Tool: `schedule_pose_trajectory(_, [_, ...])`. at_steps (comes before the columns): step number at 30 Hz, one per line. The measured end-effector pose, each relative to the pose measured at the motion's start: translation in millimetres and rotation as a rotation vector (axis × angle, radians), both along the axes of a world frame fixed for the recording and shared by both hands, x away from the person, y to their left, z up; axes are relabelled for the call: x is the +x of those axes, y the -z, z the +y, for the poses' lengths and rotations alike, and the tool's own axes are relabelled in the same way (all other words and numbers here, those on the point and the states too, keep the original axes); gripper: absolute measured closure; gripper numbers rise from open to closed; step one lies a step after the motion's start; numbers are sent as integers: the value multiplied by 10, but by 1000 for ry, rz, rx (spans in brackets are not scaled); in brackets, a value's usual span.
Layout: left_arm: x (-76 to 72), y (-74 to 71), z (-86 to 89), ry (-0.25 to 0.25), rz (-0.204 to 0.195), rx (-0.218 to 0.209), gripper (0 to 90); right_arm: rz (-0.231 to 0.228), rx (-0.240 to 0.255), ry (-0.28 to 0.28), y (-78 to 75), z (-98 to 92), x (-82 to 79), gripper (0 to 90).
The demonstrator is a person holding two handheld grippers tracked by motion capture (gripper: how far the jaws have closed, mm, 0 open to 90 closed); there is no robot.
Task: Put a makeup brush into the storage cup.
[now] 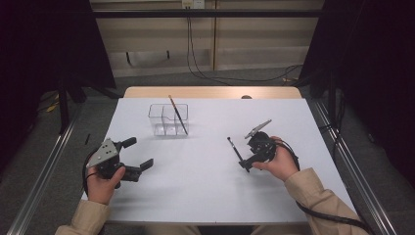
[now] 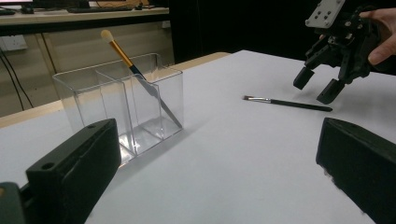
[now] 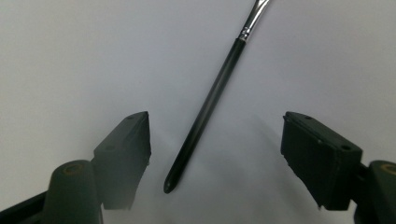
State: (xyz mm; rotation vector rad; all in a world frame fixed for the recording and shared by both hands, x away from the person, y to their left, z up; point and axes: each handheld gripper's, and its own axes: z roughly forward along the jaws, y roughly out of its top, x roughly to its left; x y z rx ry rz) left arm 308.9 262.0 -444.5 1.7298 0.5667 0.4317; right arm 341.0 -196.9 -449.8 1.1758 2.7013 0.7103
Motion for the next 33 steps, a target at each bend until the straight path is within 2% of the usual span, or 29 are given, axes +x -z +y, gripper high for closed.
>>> schedule_pose_trajectory(12, [11,14,7,2,4,-3,0,34,-69,-24,67,74,15,404])
schedule_pose_trajectory(14, [13,13,8,2,5,-5,0,54,-68,-26,74,89,22,450])
schedule_pose_trajectory(18, [15,15,19,-3,5,-3,0,67,-80,-5,64,104,52,486])
schedule_pose_trajectory(21, [16,17,21,-2,6,-6,0,48,-121,-14,55,124,53,592])
schedule_pose_trajectory(24, [18,18,20,-2,5,-3,0,60,-123,-27,49,148,51,679])
schedule_pose_trajectory(26, [14,22,13,-3,10,-7,0,68,-128,-50,41,173,43,767])
schedule_pose_trajectory(33, [13,22,12,-3,9,0,0,124,-145,-11,32,211,94,794])
